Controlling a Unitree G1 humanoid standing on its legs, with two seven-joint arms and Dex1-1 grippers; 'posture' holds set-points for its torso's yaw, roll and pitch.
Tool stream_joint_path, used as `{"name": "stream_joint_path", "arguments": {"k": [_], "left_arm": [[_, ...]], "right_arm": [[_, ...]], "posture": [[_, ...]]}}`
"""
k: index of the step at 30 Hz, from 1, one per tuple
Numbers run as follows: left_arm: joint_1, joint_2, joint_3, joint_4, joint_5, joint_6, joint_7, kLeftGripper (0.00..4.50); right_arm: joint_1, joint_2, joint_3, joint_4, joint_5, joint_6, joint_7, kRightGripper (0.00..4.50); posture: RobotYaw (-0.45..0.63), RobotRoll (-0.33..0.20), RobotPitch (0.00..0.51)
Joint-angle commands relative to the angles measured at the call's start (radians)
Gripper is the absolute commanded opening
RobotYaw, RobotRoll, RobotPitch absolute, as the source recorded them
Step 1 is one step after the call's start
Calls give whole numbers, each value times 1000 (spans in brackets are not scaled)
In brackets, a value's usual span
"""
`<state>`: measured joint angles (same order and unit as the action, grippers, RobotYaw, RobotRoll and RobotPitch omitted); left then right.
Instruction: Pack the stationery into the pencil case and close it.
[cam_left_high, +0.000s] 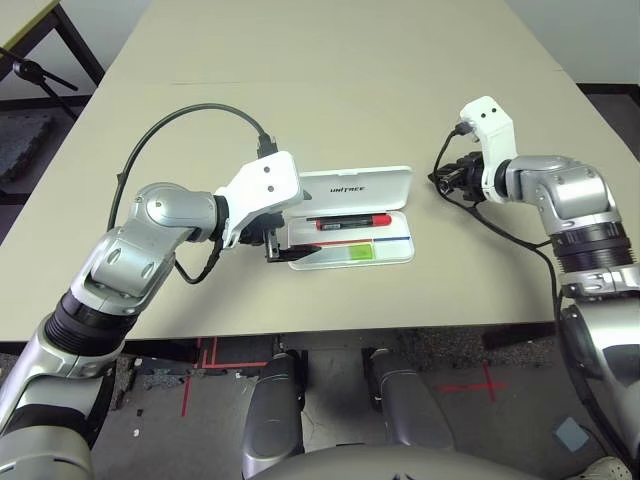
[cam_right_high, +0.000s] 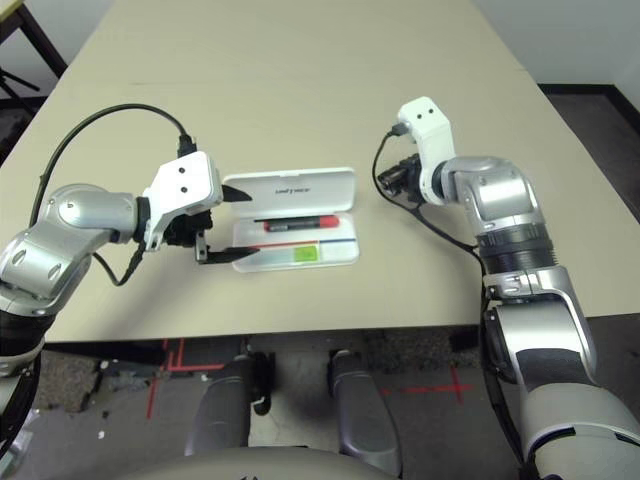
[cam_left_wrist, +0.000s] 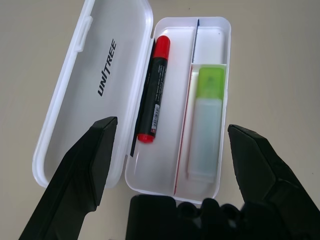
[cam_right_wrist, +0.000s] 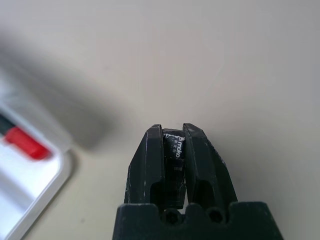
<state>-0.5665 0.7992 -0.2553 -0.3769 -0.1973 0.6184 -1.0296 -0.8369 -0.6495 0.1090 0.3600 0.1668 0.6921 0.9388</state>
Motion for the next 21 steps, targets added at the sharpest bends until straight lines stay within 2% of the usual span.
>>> {"name": "stream_joint_path", "arguments": {"k": [1, 12, 21], "left_arm": [[-6, -2, -20, 6, 10, -10, -9, 4500], [-13, -9, -21, 23, 15, -29, -10, 4500], [-17, -10, -22, 34, 19, -40, -11, 4500]], "right_arm": [[19, -43, 18, -10, 26, -112, 153, 301], [55, -145, 33, -68, 46, -227, 432, 301], [105, -211, 88, -242, 47, -265, 583, 301]], "posture": [[-106, 0, 183], [-109, 0, 176], [-109, 0, 172]]}}
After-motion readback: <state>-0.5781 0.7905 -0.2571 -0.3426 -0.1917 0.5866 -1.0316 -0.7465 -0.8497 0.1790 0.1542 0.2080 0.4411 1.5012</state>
